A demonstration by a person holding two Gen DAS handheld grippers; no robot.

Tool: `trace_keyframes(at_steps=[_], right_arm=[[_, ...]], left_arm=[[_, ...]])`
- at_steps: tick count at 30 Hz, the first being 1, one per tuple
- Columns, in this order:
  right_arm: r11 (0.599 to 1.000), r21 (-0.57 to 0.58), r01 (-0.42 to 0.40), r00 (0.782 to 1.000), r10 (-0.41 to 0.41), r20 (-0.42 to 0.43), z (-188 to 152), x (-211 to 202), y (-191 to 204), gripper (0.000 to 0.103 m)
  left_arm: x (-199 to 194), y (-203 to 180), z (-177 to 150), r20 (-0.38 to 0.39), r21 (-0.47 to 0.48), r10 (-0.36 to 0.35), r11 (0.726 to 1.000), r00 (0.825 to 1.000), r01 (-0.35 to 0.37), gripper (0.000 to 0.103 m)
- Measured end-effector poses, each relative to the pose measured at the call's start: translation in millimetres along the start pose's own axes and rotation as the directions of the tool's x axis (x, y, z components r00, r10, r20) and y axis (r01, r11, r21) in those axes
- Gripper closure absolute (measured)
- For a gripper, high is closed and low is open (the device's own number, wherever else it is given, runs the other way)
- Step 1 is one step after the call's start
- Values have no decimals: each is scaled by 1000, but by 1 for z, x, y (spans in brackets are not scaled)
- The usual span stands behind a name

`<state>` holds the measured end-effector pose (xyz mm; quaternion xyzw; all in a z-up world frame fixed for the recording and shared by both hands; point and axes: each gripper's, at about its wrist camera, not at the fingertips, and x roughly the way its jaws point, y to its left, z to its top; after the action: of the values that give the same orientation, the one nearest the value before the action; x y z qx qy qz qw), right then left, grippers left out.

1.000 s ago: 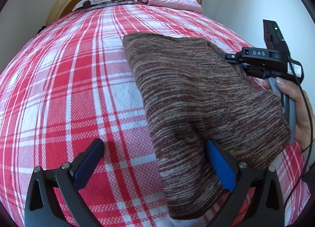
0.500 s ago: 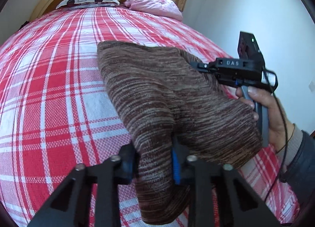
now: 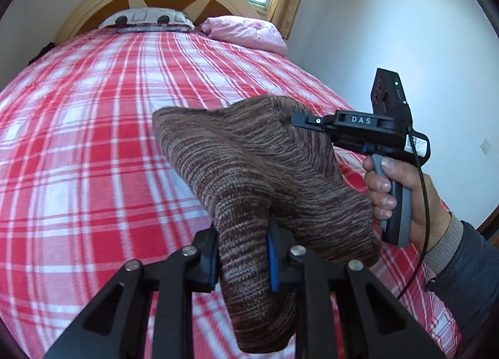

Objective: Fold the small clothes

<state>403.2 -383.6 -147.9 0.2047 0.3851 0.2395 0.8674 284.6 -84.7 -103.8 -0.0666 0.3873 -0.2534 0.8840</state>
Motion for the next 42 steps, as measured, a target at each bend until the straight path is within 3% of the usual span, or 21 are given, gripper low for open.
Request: trace_keyframes(at_steps=[12,26,32,42], right_arm=[[990,-57,-132,991,130,-41,-23,26,91,85],[950,-100,-295,951,282,-123,-75,61,205,85],[940,-101,-325,938,307,-160,-100,73,236,86],[954,-146,-261,948,225,-225,-131,112,262,86]], left_arm=[[-83,24,-40,79,-31,93,995,993,-91,79],[-176,70,-89,120,-126,181,978,976,-166,79],[-195,90,-112,126,-180,214,965,969,-189,79],[-190,125,-161,74,-300,235,932,969,-203,79]])
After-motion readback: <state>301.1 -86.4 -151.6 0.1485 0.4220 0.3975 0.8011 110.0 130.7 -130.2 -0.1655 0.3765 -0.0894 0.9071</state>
